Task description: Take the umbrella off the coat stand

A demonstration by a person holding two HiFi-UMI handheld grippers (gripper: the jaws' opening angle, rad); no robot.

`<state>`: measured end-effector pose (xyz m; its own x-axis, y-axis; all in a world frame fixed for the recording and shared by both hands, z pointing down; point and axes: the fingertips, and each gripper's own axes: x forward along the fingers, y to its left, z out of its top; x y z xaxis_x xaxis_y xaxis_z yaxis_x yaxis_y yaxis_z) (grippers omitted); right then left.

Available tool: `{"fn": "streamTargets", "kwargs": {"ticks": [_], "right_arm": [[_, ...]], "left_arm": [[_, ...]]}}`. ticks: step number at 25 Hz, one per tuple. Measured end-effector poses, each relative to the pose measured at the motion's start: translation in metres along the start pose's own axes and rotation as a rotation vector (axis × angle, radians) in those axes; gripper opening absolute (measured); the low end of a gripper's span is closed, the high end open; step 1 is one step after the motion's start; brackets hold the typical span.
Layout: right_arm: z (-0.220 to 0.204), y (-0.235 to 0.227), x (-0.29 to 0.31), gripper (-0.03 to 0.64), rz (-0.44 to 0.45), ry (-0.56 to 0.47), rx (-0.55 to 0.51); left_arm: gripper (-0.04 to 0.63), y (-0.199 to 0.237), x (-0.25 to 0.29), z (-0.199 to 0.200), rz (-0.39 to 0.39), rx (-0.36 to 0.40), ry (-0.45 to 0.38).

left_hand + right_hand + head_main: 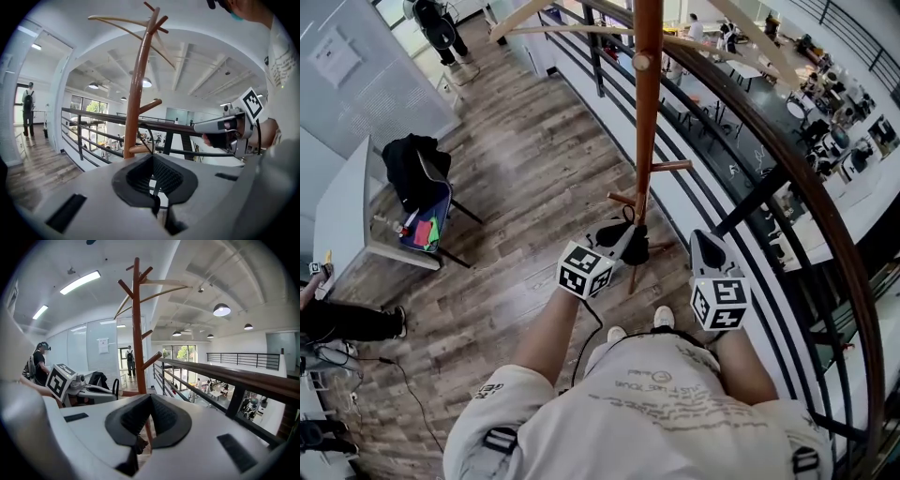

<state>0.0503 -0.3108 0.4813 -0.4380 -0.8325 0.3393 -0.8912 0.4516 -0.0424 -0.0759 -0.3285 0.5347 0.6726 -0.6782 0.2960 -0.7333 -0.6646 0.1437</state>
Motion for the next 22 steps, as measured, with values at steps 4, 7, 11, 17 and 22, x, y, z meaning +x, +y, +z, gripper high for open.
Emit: {"fn": "streamTargets", "kwargs": {"ticks": [4, 7, 11, 17, 22], "right_arm": [[0.002, 0.010, 0.008, 0.002, 0.045, -0.006, -0.002], [0.005, 0.017, 0.014, 0.002, 0.086, -0.019, 0.010], [0.012, 0.026, 0.019, 0.002, 0.134, -0.053, 0.035], [0.018, 0.028, 0.024, 0.000, 0.161, -0.069, 0.050], [0.017, 0.031, 0.031, 0.000, 0.187, -0.053, 0.052]], "left_arm": [[0.005, -0.003, -0.023, 0.011, 0.050, -0.049, -0.042], [0.005, -0.006, -0.039, 0.018, 0.084, -0.037, -0.054], [0.005, -0.006, -0.054, 0.017, 0.139, -0.032, -0.045], [0.005, -0.006, -0.071, 0.010, 0.259, -0.050, -0.009], [0.005, 0.001, -0.080, 0.008, 0.318, -0.049, -0.008]]}}
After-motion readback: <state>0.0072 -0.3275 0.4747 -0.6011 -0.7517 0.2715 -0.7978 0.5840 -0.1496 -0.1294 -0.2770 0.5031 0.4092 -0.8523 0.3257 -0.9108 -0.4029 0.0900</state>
